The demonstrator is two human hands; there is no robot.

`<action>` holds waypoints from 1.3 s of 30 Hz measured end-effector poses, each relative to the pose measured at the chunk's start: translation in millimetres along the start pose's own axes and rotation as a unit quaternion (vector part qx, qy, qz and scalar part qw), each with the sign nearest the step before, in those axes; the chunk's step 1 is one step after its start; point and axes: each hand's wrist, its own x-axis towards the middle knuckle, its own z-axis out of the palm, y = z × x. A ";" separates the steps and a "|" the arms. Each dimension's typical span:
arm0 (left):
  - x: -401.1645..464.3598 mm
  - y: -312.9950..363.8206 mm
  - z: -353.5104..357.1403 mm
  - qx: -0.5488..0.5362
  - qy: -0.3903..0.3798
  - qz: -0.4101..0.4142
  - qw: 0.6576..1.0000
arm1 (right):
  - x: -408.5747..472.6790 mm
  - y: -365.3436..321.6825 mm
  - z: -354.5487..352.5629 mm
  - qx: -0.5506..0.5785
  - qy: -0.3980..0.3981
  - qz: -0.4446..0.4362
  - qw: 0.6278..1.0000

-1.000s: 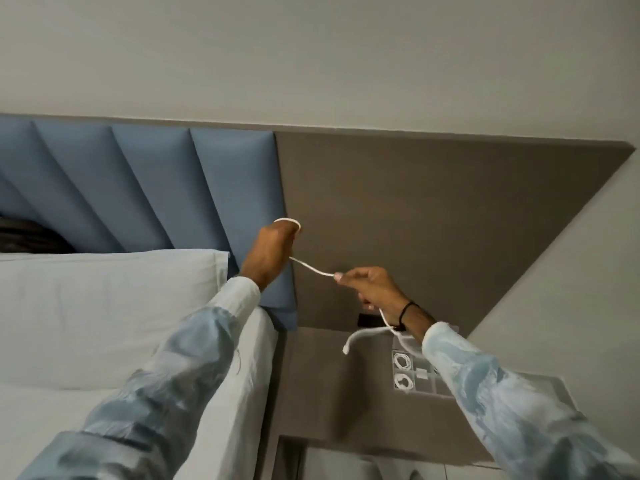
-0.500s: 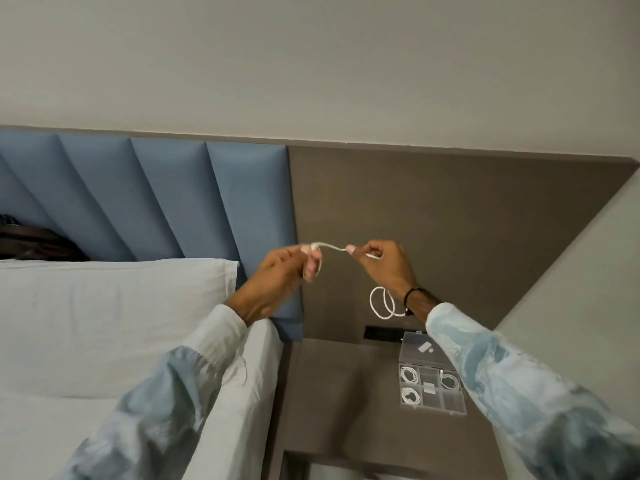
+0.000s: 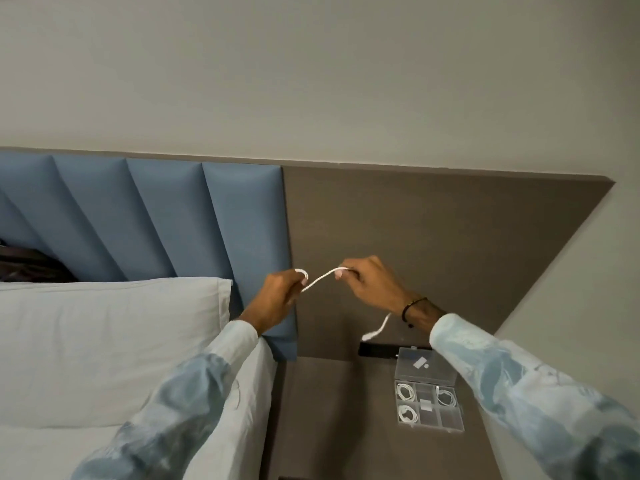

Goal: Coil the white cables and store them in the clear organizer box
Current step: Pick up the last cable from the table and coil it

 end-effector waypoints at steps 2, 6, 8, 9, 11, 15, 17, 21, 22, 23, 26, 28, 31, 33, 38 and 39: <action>-9.0 12.4 8.4 -0.136 -0.039 -0.070 0.987 | 6.5 9.4 -20.0 -0.041 0.028 0.010 0.999; -14.0 39.4 1.3 -0.431 -0.129 -0.123 0.884 | 7.2 22.0 -36.2 -0.111 -0.009 0.037 0.993; -4.7 53.7 -9.1 -0.574 -0.091 -0.121 0.805 | 0.6 15.7 -25.8 -0.118 -0.063 0.025 0.991; 2.6 60.7 -14.8 -0.640 -0.055 -0.128 0.755 | -2.7 10.4 -18.2 -0.100 -0.087 0.019 0.991; 18.6 71.4 -24.9 -0.735 0.032 -0.147 0.661 | -5.3 -3.7 -2.0 -0.042 -0.123 0.014 0.991; 41.7 78.4 -37.4 -0.797 0.213 -0.208 0.525 | 4.9 -40.4 24.0 0.133 -0.149 0.059 0.978; 46.2 81.1 -43.9 -0.775 0.273 -0.223 0.524 | 12.3 -50.5 25.8 0.206 -0.163 0.100 0.960; 55.1 77.3 -74.0 -0.768 0.337 -0.173 0.517 | 11.2 -32.3 13.7 0.189 -0.224 0.138 0.946; 57.2 73.5 -82.9 -0.748 0.349 -0.160 0.541 | 6.4 -25.0 13.1 0.188 -0.233 0.147 0.943; 58.8 69.1 -90.6 -0.712 0.362 -0.152 0.582 | 1.5 -18.4 13.8 0.203 -0.230 0.159 0.938; 58.7 58.6 -100.0 -0.521 0.397 -0.136 0.743 | -8.2 -7.8 17.4 0.245 -0.176 0.187 0.935; 54.1 53.8 -97.1 -0.417 0.405 -0.130 0.804 | -12.2 -6.3 15.6 0.246 -0.165 0.182 0.938; 48.7 42.3 -88.4 -0.349 0.403 -0.152 0.833 | -18.0 -10.4 8.0 0.219 -0.199 0.121 0.948; 50.2 33.0 -84.1 -0.447 0.422 -0.221 0.757 | -21.0 -12.2 1.5 0.156 -0.221 0.063 0.961; 57.9 13.7 -95.1 -0.777 0.354 -0.296 0.428 | -33.0 0.0 5.9 -0.005 -0.271 0.033 0.962; 59.8 13.0 -92.7 -0.769 0.359 -0.290 0.442 | -35.3 1.8 7.5 -0.001 -0.260 0.038 0.965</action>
